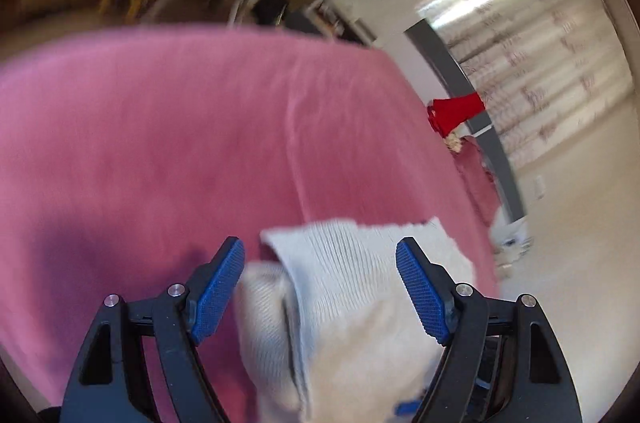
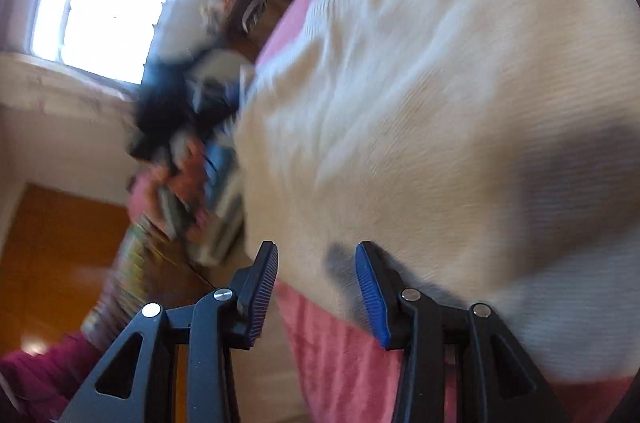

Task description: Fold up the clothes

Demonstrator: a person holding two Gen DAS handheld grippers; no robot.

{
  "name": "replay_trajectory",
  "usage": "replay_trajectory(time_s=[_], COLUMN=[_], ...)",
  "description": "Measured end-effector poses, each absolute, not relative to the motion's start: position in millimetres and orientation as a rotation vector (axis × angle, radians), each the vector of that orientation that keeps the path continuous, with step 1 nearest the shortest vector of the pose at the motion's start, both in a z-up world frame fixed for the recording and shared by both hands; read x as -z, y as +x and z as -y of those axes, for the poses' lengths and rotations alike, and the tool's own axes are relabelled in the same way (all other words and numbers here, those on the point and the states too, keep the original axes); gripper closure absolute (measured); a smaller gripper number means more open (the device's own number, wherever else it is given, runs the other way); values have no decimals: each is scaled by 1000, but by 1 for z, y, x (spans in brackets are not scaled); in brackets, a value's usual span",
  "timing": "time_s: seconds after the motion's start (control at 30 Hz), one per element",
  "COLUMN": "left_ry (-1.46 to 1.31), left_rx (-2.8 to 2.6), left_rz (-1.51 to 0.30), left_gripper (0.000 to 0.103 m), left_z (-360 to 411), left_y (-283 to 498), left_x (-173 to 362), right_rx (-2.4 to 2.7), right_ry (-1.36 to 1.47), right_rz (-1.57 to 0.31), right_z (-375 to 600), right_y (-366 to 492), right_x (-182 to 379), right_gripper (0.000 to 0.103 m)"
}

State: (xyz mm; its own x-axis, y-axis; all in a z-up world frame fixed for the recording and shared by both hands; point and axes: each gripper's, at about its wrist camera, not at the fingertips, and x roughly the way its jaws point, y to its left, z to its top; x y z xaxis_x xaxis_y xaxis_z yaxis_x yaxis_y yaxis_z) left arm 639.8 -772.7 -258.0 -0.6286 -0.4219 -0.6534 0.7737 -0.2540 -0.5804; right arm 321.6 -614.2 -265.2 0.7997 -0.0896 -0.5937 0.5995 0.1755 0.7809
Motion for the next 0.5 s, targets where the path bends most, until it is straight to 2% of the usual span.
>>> replay_trajectory(time_s=[0.1,0.13,0.3,0.5], left_ry=[498,537,533,491], left_rx=[1961,1930,1915,1881], left_rz=[-1002,-1004,-1196,-1394], left_gripper=[24,24,24,24], left_z=[777,779,750,671], left_y=[633,633,651,668], left_x=[242,246,265,294], right_rx=[535,538,553,476], right_ry=[1269,1281,1332,1425], right_rz=[-495,-480,-349,-245], right_z=[610,612,613,595], right_y=[328,326,307,316], right_x=[269,270,267,275], right_gripper=[63,63,62,59])
